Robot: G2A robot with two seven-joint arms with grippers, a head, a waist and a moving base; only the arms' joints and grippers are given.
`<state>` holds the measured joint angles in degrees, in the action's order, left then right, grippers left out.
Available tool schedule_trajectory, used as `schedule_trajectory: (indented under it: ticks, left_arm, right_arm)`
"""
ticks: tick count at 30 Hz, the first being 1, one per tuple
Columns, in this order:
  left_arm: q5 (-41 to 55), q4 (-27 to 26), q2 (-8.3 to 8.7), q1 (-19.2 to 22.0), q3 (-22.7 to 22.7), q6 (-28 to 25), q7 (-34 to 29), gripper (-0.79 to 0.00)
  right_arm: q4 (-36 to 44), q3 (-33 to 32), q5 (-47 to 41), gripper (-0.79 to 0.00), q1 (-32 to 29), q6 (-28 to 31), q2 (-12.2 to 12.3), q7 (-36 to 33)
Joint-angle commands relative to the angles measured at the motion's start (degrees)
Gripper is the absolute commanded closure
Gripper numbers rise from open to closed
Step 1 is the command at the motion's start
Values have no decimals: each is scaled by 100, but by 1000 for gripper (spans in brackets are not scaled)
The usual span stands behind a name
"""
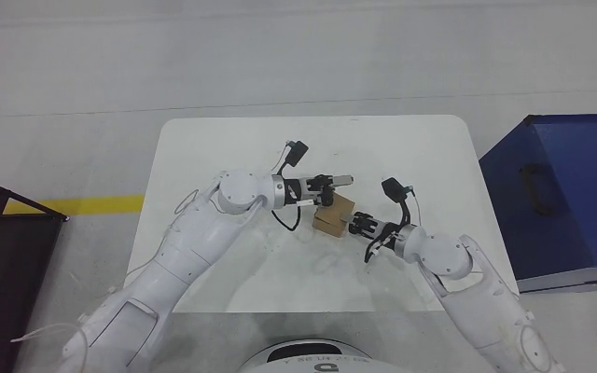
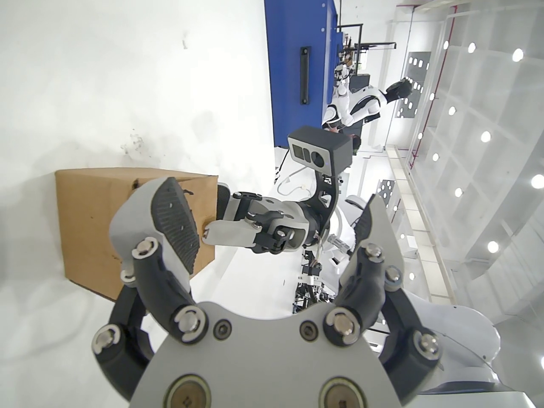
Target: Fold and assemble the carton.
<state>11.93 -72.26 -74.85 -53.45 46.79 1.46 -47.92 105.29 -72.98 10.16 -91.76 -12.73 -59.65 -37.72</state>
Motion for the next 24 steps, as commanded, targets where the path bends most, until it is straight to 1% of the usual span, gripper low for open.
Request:
schedule_trajectory:
  ticks: [1, 13, 17, 24]
  left_arm:
    - [-30, 7, -3, -6, -7, 25, -4, -785]
    - [-72, -12, -19, -64, 2, 83, 9, -785]
    - [266, -48, -39, -140, 146, 57, 265, -785]
    - [357, -91, -49, -150, 280, 10, 483, -785]
  right_arm:
    - [8, -7, 9, -305, -7, 10, 2, -2]
    - [94, -77, 23, -308, -126, 39, 16, 14]
    - [128, -111, 18, -308, -187, 64, 23, 14]
    - [140, -163, 13, -308, -241, 106, 34, -2]
